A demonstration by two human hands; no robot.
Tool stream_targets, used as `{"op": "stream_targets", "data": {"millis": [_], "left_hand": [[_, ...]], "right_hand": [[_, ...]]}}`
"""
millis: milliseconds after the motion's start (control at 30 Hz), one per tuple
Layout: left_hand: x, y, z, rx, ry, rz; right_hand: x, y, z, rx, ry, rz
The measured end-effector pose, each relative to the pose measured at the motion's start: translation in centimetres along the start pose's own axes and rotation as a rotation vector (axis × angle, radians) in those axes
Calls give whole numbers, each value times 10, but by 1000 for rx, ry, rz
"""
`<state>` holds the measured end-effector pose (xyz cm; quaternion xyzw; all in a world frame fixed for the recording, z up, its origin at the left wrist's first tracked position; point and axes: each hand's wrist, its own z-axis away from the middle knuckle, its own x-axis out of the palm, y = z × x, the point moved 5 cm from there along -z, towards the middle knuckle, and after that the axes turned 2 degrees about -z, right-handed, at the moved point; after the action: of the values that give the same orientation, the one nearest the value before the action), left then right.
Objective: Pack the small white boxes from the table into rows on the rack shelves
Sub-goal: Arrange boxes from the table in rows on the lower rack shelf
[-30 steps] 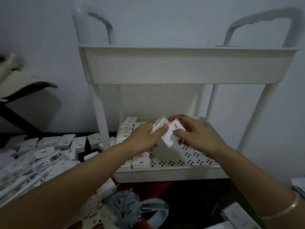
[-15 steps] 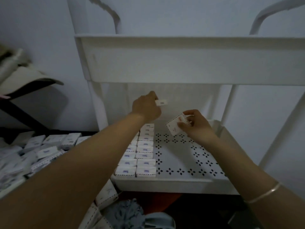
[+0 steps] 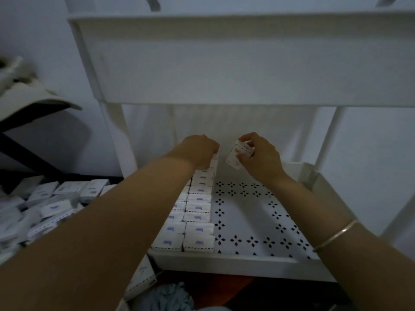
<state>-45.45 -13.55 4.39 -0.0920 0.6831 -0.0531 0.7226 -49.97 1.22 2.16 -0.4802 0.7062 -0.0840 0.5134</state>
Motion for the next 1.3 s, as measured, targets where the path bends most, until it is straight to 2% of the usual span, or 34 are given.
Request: {"op": "stream_targets", "data": {"millis": [233, 333, 433, 533, 667, 800, 967, 1033, 1167, 1300], "left_hand": [[20, 8, 11, -59, -74, -80], [24, 9, 14, -99, -80, -112], [25, 12, 13, -91, -40, -233], [25, 13, 13, -80, -3, -246], [22, 14, 20, -121, 48, -80], [35, 20, 36, -175, 25, 97], [67, 30, 81, -279, 68, 273], [76, 27, 93, -332, 45, 358], [79, 23, 100, -384, 44, 379], [78, 26, 99, -355, 30, 368]], "right_hand": [[29, -10, -14, -52, 22, -37], [40, -12, -16, -57, -35, -36], [45, -11, -17, -67, -72, -31], [50, -8, -18, -58, -113, -54], [67, -7, -18, -38, -215, -49], [81, -11, -15, -35, -305, -61], [88, -8, -6, 11, -417, 138], [84, -6, -5, 79, -410, 77], [82, 0, 3, 347, -326, -219], [85, -9, 9, 407, -327, -257]]}}
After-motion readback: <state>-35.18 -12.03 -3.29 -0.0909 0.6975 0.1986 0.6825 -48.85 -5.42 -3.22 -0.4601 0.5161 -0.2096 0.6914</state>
